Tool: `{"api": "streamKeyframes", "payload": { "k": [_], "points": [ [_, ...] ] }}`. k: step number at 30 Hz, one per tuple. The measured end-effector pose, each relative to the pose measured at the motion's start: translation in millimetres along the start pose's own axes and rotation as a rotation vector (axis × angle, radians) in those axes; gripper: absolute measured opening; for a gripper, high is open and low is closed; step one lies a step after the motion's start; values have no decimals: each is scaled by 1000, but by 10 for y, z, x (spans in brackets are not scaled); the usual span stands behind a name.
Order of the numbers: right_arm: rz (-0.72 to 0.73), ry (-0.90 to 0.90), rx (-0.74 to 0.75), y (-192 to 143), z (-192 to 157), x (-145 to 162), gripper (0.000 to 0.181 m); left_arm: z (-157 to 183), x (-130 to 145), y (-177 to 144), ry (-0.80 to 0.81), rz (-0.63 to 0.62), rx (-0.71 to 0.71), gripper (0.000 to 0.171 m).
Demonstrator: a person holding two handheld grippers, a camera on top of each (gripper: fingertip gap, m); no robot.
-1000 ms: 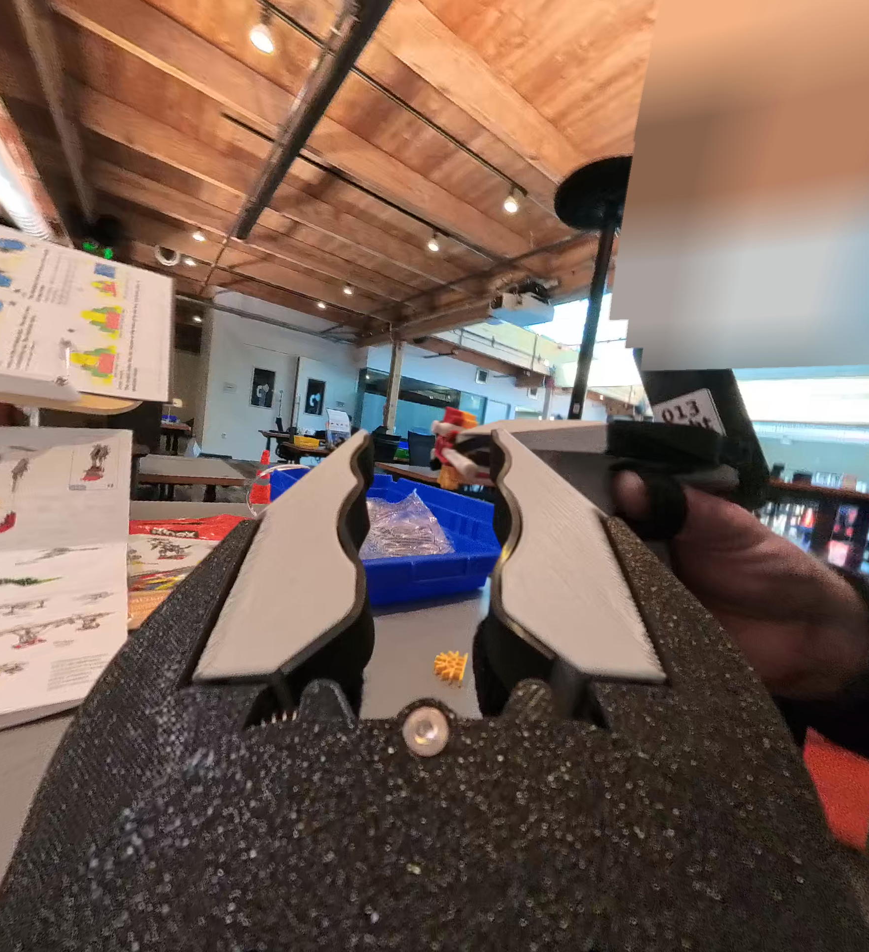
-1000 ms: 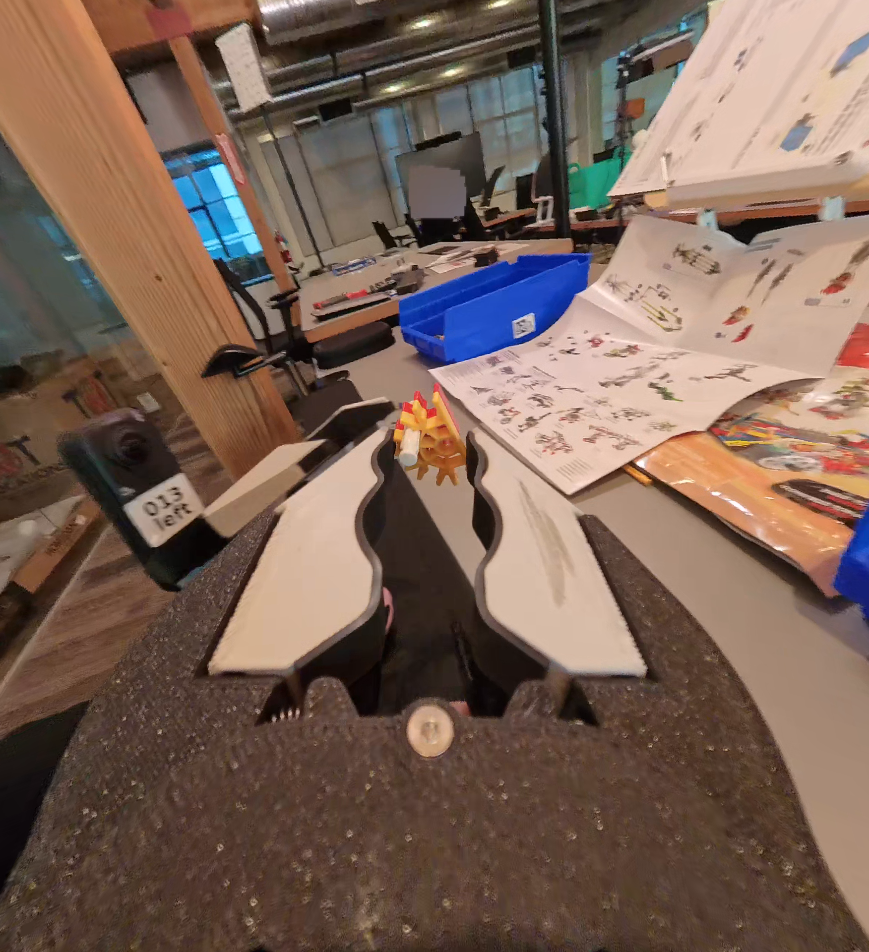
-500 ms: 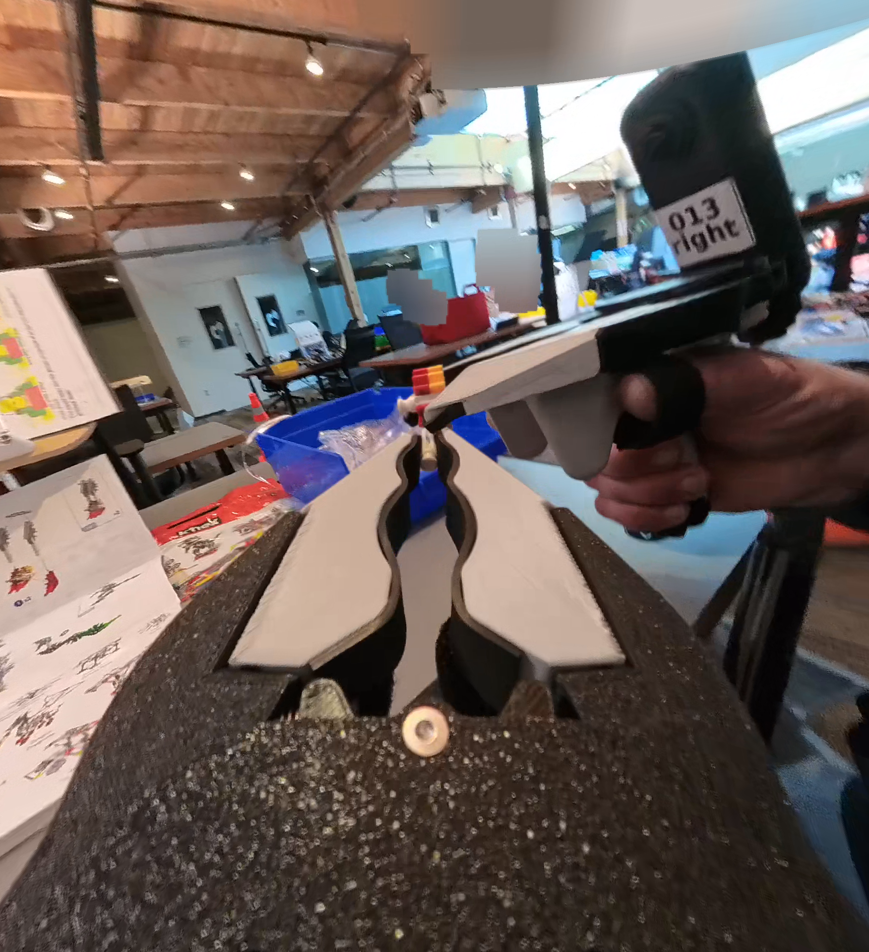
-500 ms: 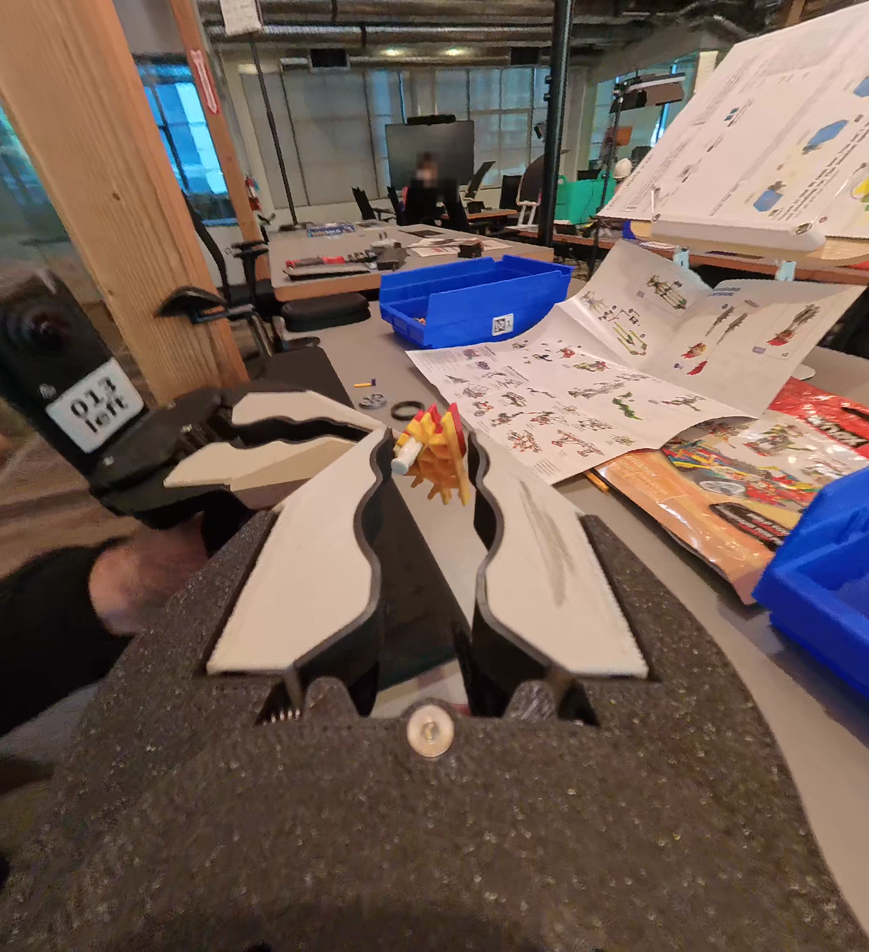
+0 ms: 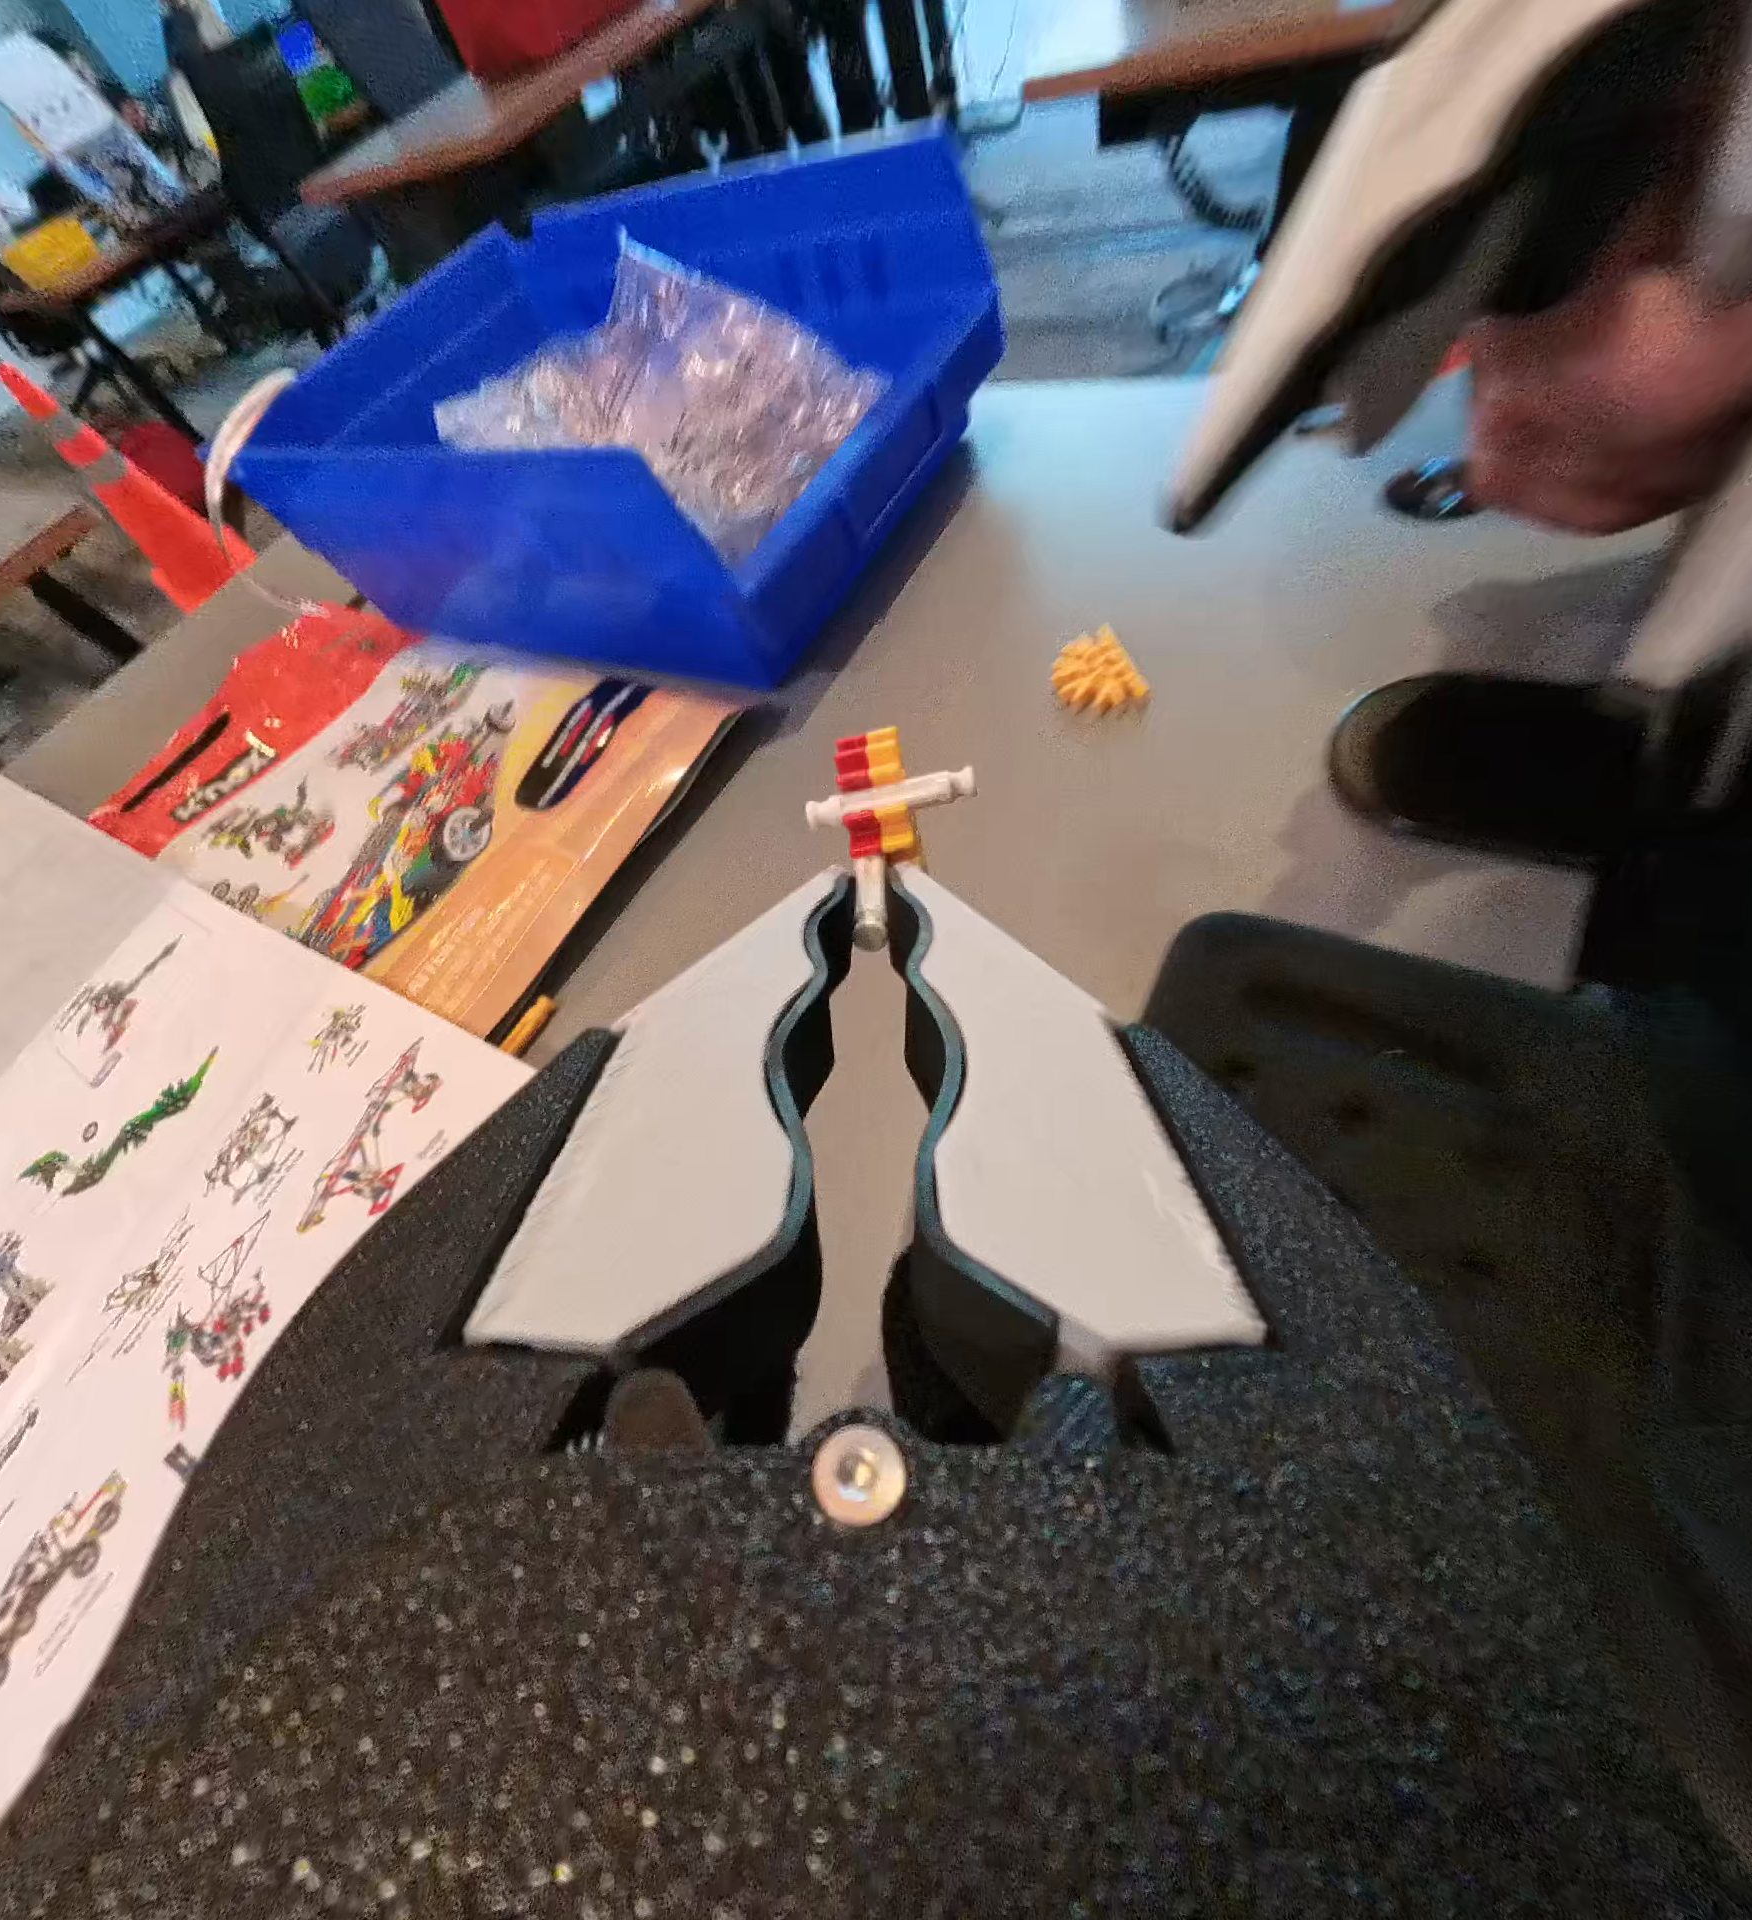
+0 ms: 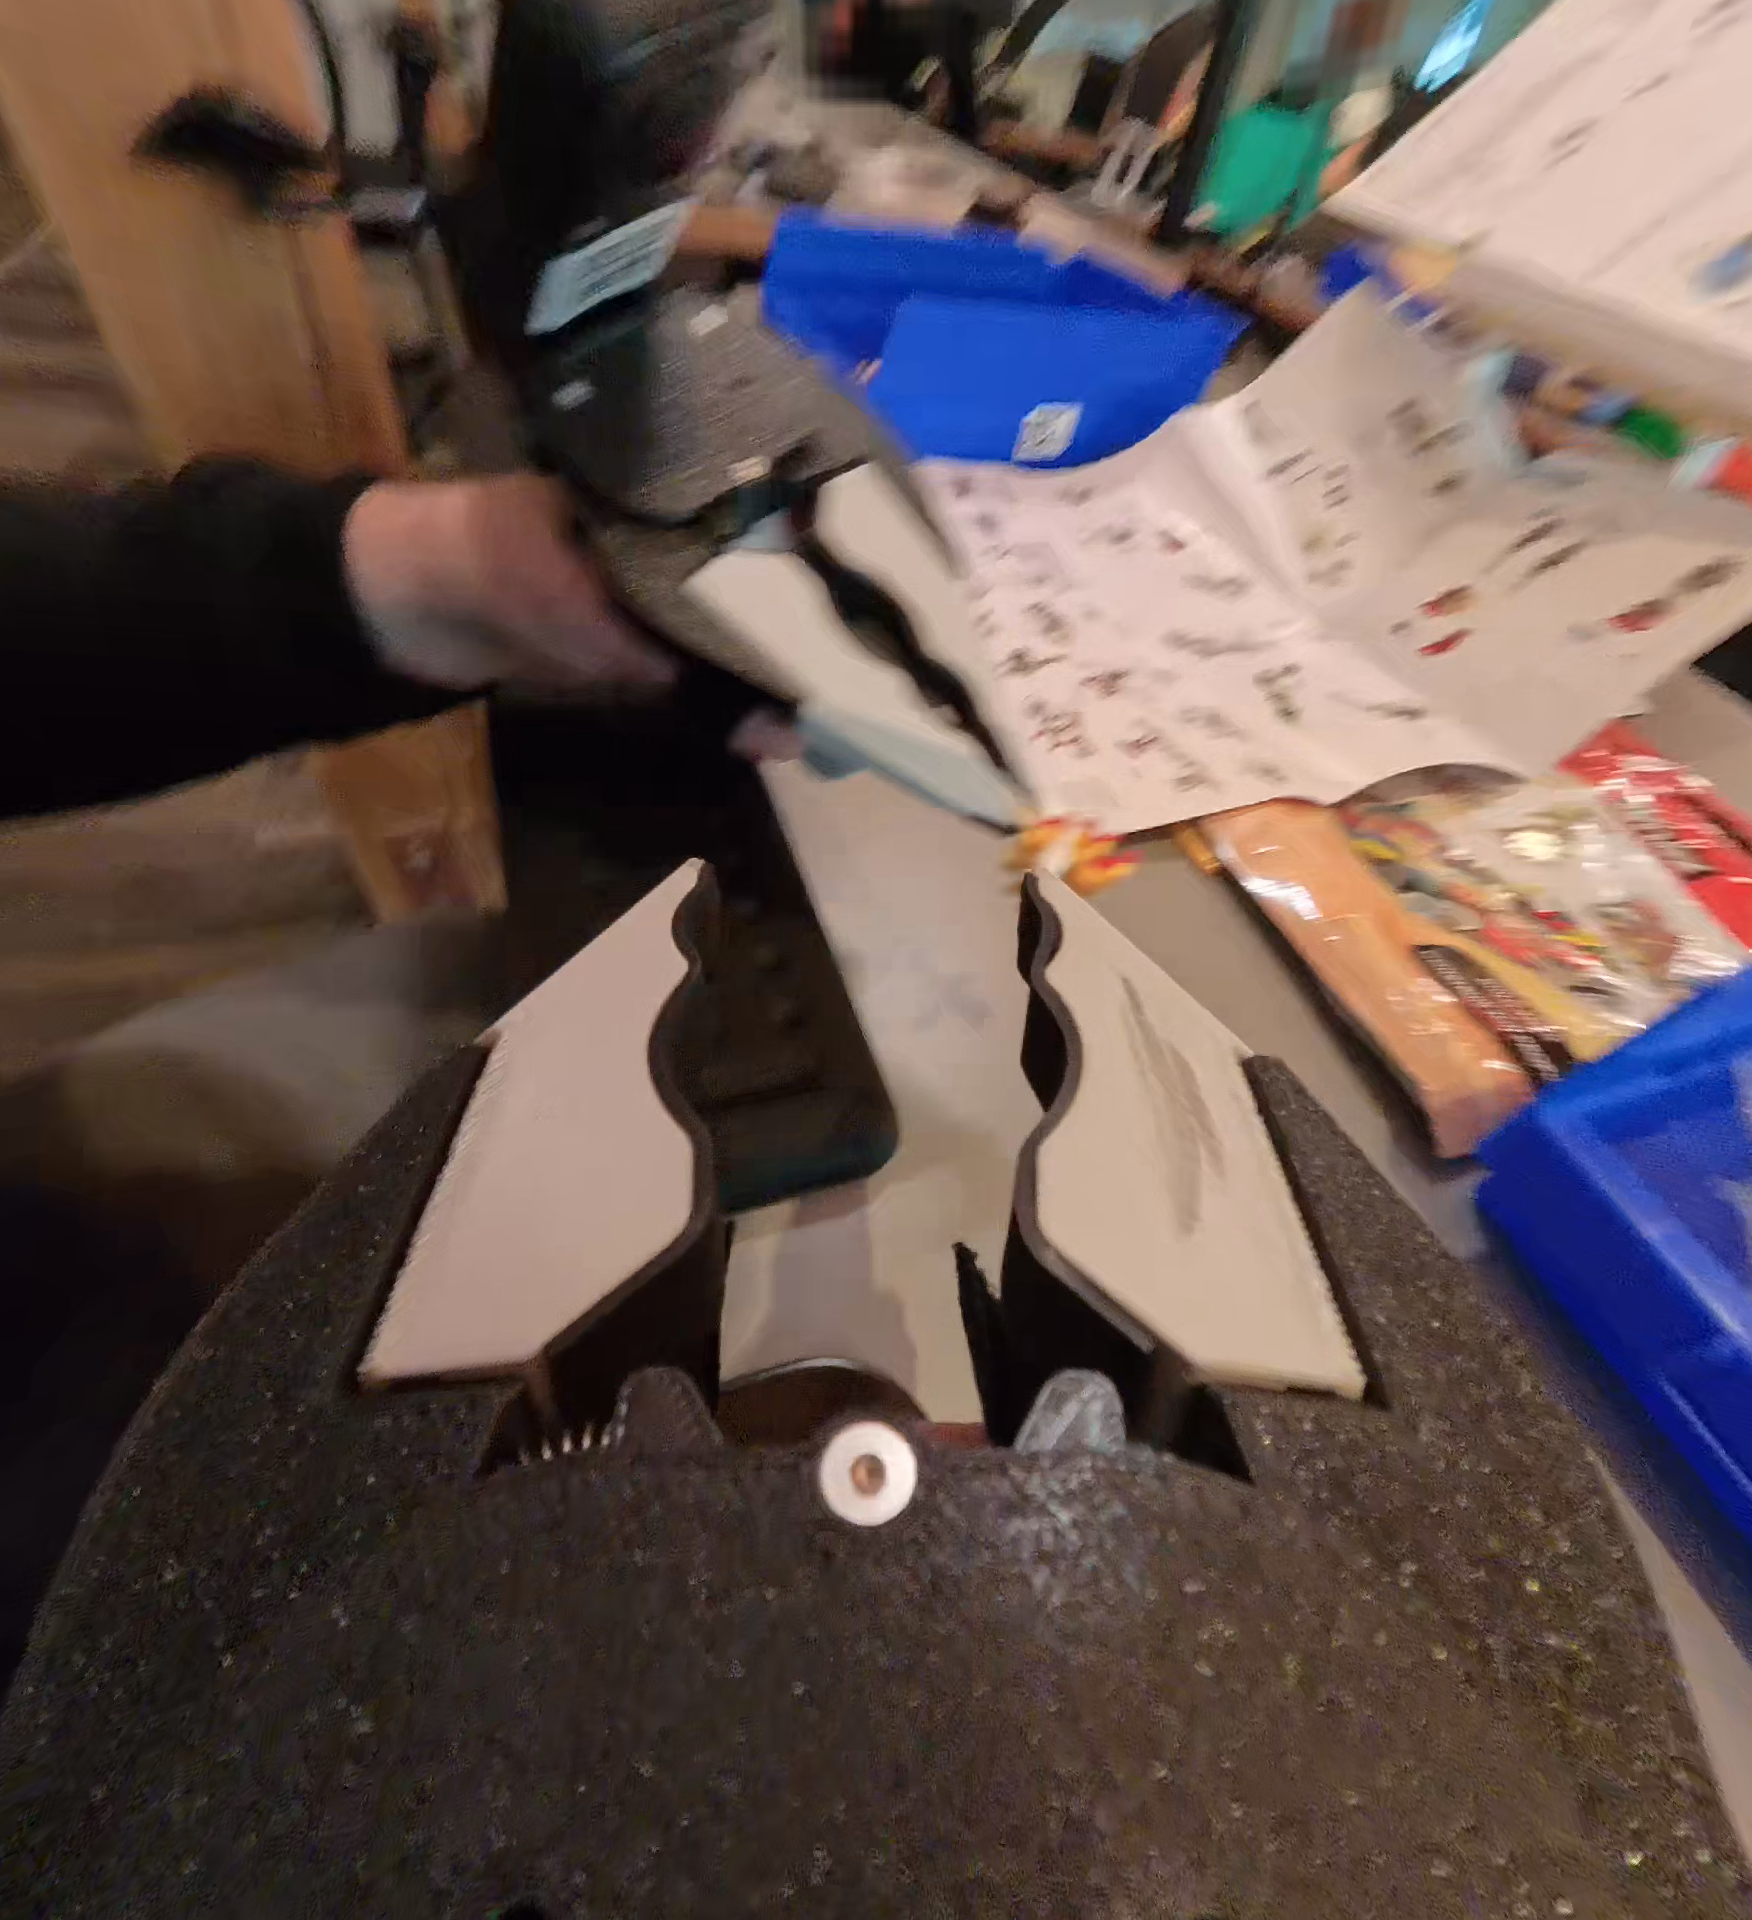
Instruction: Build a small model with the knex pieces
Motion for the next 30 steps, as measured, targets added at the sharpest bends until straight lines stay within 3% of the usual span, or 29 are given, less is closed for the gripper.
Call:
{"api": "streamKeyframes", "payload": {
  "k": [3,8,9,10,11,13,15,21,23,24,30],
  "points": [
    [-69,-74,-37,53,-91,129,58,-14,134,207,-20,-98,126,2],
    [-74,-83,-36,44,-73,143,59,-99,391,398,55,-365,181,6],
    [-66,-95,-28,38,-67,134,59,-112,391,416,65,-383,184,15],
    [-64,-106,-28,33,-74,132,59,-150,380,412,71,-397,169,35],
    [-63,-121,-23,29,-79,132,59,-203,358,379,73,-406,149,48],
    [-54,-159,7,25,-68,127,59,-237,319,266,56,-398,170,53],
    [-55,-200,30,31,-64,133,59,-414,350,106,45,-417,92,58],
    [-5,-224,98,-24,5,45,59,-1011,944,-262,-95,-577,-99,80],
    [28,-200,82,-66,-5,-11,58,-1060,947,-239,-186,-500,-74,83],
    [44,-192,72,-87,-16,-38,59,-1084,1009,-237,-227,-519,-70,85],
    [117,-200,57,-182,-68,-145,58,-1088,1083,-200,-427,-419,25,69]
  ]
}}
Point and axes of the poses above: each gripper's, where its closed fingertips meet, y out along the fingers, x out of its underside, z = x × y across the jaws, the point moved 3 cm from there along -y, back along the fingers, and after that the axes turned 14 degrees about x, right-handed, at the moved point
